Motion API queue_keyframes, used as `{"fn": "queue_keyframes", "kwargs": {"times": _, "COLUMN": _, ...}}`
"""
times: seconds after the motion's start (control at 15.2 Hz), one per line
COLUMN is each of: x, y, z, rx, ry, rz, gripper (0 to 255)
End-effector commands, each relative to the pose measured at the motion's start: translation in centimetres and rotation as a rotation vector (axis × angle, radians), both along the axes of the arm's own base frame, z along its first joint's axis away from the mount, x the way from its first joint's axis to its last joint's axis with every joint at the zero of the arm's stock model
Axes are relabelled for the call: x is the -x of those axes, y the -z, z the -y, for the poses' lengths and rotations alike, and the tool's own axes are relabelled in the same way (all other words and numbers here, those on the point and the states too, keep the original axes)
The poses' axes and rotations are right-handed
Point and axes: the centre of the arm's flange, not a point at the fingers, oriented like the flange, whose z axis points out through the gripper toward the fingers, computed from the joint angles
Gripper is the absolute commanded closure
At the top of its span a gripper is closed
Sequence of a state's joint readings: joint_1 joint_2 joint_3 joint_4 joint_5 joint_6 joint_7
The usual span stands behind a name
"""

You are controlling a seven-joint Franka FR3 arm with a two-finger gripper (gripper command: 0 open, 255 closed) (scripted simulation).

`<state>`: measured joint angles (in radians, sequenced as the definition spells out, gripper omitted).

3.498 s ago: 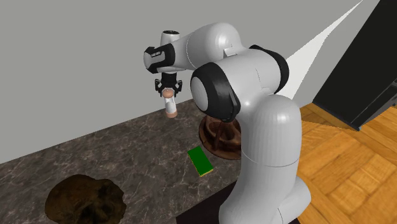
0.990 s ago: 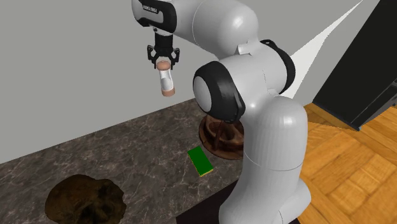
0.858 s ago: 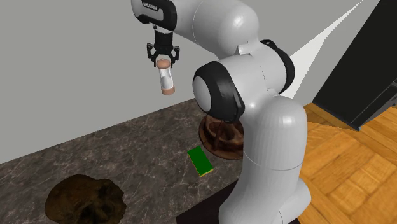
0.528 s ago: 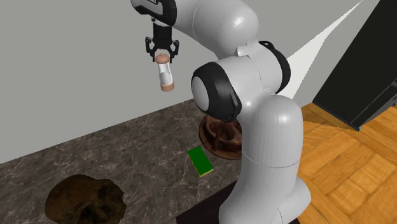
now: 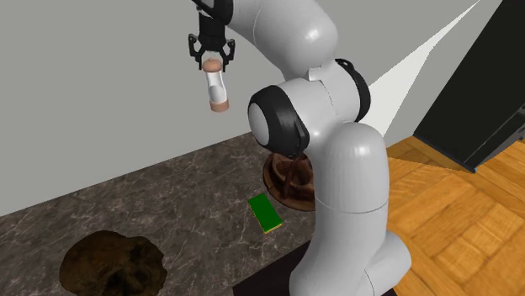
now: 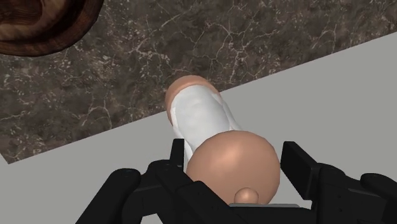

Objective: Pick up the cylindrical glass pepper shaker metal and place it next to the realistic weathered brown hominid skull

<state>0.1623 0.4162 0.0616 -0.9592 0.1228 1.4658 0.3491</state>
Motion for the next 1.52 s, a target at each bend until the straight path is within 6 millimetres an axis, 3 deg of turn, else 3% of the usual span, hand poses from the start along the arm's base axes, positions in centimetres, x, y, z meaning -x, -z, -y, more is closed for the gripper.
{"fn": "queue_keyframes", "kwargs": {"times": 0.0, "x": 0.0, "y": -0.9, "z": 0.1, "rx": 0.000, "ry": 0.000, "rz": 0.000, "gripper": 255}}
{"fn": "queue_keyframes", "kwargs": {"times": 1.45, "x": 24.9, "y": -1.0, "z": -15.0, "rx": 0.000, "ry": 0.000, "rz": 0.000, "gripper": 255}}
